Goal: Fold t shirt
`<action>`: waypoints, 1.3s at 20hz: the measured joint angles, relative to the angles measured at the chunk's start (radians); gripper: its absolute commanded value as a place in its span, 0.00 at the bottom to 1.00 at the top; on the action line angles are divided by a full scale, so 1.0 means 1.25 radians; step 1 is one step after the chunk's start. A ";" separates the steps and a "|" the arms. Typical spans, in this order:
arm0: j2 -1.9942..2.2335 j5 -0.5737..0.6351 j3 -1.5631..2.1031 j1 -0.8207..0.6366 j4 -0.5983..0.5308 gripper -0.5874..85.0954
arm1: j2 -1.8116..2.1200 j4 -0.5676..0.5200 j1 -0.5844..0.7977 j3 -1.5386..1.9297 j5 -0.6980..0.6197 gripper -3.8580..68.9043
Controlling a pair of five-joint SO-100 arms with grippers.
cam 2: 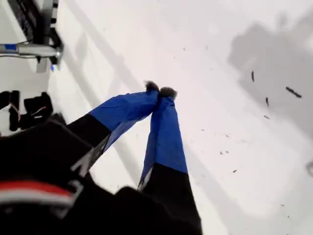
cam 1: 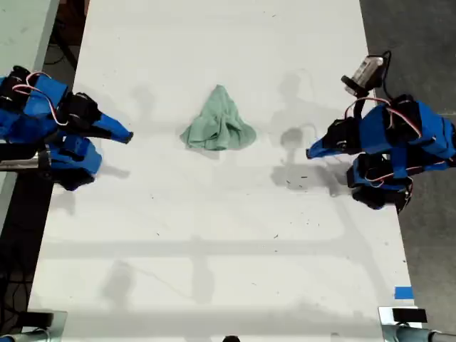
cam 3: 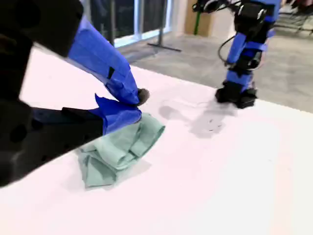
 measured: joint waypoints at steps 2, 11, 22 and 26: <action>0.265 0.083 0.260 0.058 -0.198 0.01 | 0.220 -0.086 -0.094 0.205 0.037 0.17; 0.403 -0.131 0.805 -0.291 -0.243 0.24 | 0.513 -0.085 -0.145 0.752 -0.049 0.31; 0.412 0.272 0.805 -0.283 -0.238 0.24 | 0.507 -0.148 -0.126 0.814 -0.258 0.30; 0.412 0.272 0.805 -0.283 -0.238 0.24 | 0.507 -0.148 -0.126 0.814 -0.258 0.30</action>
